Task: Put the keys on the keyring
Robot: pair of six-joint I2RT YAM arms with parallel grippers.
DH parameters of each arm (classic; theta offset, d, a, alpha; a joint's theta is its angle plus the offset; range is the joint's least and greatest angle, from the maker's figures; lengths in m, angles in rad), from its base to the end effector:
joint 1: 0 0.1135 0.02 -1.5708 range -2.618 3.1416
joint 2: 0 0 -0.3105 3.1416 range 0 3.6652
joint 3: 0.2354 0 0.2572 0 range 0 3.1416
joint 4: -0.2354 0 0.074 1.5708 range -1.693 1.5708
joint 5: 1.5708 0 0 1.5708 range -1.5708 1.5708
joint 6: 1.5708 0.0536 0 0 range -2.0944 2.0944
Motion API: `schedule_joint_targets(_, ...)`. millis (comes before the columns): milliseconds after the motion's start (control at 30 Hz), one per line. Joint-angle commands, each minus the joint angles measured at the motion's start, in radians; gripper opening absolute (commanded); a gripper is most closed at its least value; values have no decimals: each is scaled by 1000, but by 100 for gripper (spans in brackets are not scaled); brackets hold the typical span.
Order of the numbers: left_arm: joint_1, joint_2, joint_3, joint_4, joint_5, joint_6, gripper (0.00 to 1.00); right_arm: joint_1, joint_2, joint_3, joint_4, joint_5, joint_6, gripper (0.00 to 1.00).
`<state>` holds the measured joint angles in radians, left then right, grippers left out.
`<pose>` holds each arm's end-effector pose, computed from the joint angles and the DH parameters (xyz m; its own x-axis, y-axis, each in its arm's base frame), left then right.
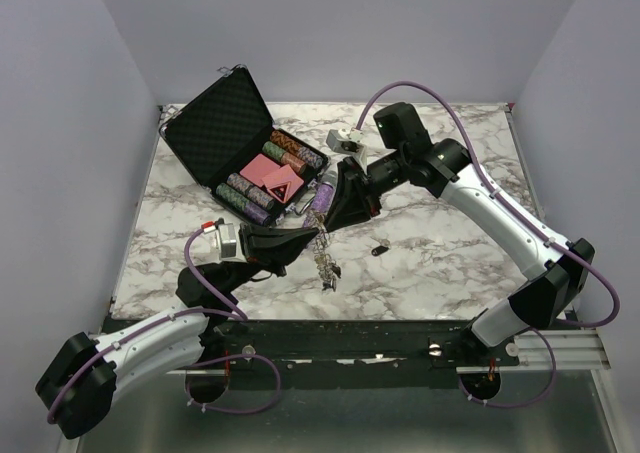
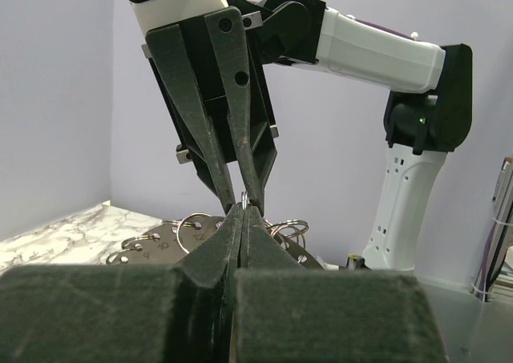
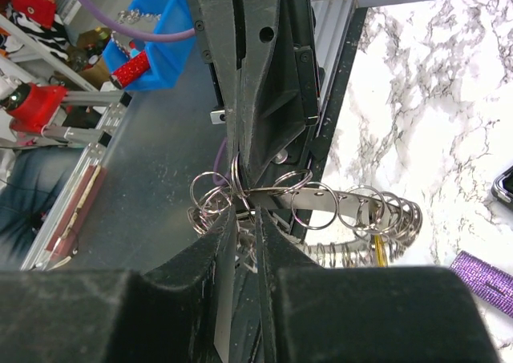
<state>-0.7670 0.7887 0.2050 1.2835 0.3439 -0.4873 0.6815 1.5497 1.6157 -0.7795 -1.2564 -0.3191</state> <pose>0.0869 -0.1089 0.3262 0.0169 -0.6285 -0.7776 0.9585 0.2315 -0.1663 0.2223 0.2459 0.4410 -0.2463 -0.3247 -0.9132 -0.8747 -0.3314 0.3538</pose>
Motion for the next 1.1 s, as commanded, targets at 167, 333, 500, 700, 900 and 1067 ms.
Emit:
schedule_joint_targets(167, 5, -22, 19, 243, -54, 18, 0, 9, -22, -13, -12, -20, -8, 14)
schedule_joint_targets(333, 5, -31, 14, 240, -77, 24, 0, 10, -23, -13, -14, -15, -6, 7)
schedule_joint_targets(500, 5, -19, 20, 254, -68, 21, 0, 10, -23, -19, 6, -14, 26, 4)
schedule_joint_targets(700, 3, -2, 25, 278, -55, 18, 0, 10, -31, -56, 74, -21, 123, 1)
schedule_joint_targets(900, 5, 9, 33, 281, -36, 19, 0, 12, -40, -106, 124, -35, 193, 1)
schedule_joint_targets(1067, 6, 17, 36, 293, -25, 12, 0, 12, -34, -111, 157, -31, 235, 1)
